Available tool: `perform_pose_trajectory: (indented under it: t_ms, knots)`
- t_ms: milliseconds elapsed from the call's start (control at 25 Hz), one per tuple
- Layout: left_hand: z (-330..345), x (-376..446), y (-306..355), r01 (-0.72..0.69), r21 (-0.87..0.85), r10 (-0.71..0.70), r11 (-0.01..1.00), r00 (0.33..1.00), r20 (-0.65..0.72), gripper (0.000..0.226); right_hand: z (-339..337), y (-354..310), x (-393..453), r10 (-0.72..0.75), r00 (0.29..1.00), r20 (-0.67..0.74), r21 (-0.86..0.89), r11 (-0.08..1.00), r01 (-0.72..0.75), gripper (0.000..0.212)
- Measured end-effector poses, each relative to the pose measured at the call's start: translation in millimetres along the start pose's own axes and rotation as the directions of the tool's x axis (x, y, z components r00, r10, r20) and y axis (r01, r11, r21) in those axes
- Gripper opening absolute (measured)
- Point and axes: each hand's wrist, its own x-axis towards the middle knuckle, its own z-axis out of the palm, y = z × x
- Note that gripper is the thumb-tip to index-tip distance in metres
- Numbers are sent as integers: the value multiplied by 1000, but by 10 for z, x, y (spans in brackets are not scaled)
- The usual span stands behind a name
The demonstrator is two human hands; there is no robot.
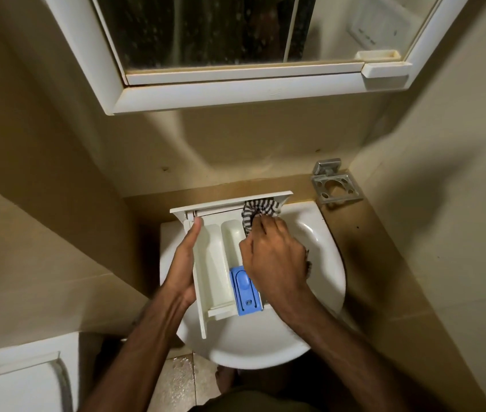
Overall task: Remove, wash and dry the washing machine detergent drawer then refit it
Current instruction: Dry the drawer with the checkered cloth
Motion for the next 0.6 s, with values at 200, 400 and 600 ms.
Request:
perform_pose_trajectory:
  t_ms: [200, 400, 600]
  knots:
    - [-49, 48, 52, -18, 16, 18, 1000, 1000, -4, 59, 12, 36, 7, -171, 913, 372, -95, 971, 220, 42]
    - [-144, 119, 152, -65, -10, 65, 998, 997, -39, 54, -200, 24, -34, -218, 778, 590, 68, 973, 222, 15]
    - [-177, 203, 144, -39, 65, 43, 997, 998, -56, 66, -233, 79, 115, -56, 692, 719, 177, 979, -105, 21]
